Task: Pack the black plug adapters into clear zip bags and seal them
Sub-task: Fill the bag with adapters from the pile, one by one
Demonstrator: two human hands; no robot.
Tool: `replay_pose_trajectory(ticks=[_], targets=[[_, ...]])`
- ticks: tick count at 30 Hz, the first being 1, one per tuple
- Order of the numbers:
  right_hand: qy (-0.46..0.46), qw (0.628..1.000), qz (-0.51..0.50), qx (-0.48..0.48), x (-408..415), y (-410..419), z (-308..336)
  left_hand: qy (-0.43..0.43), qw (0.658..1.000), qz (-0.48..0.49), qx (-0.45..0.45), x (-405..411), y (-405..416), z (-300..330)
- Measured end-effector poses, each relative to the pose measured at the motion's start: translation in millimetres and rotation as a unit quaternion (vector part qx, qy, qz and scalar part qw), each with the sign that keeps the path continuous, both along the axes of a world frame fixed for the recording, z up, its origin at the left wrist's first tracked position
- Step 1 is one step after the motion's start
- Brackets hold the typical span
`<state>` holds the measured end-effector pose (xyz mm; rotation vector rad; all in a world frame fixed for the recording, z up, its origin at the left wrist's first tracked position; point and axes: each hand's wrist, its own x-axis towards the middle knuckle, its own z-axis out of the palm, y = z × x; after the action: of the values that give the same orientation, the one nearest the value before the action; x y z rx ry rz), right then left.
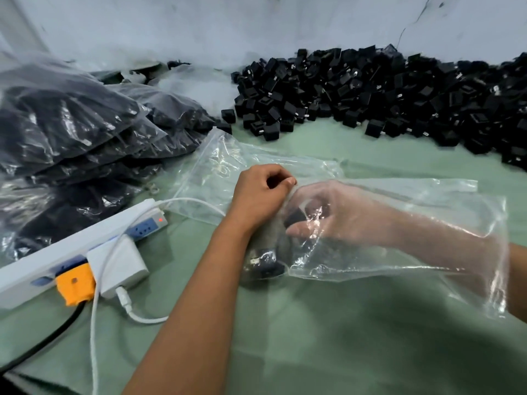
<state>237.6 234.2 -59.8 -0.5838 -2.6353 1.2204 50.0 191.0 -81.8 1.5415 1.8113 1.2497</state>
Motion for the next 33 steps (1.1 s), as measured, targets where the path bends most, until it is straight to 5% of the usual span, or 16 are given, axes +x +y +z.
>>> replay_pose_trajectory(ticks=[2, 8, 19, 25, 33], targets=[[-0.012, 0.998, -0.019, 0.056, -2.7, 2.5, -7.4, -0.002, 1.0, 0.003, 0.006, -1.5, 0.5, 0.2], [0.004, 0.997, 0.047, -0.06, -4.5, -1.7, 2.4, -0.021, 1.0, 0.016, 0.002, -4.3, 2.7, -0.7], [0.069, 0.995, 0.075, -0.012, -10.9, -19.3, 9.5, -0.116, 0.992, 0.047, -0.004, -3.5, 0.8, 0.8], [-0.049, 0.995, 0.084, -0.035, -14.9, -10.5, 3.8, -0.116, 0.992, 0.048, 0.001, -3.3, 2.4, 0.8], [-0.076, 0.99, 0.099, -0.068, -13.5, -13.3, 3.3, -0.159, 0.984, 0.081, 0.013, -8.3, 2.2, 1.0]])
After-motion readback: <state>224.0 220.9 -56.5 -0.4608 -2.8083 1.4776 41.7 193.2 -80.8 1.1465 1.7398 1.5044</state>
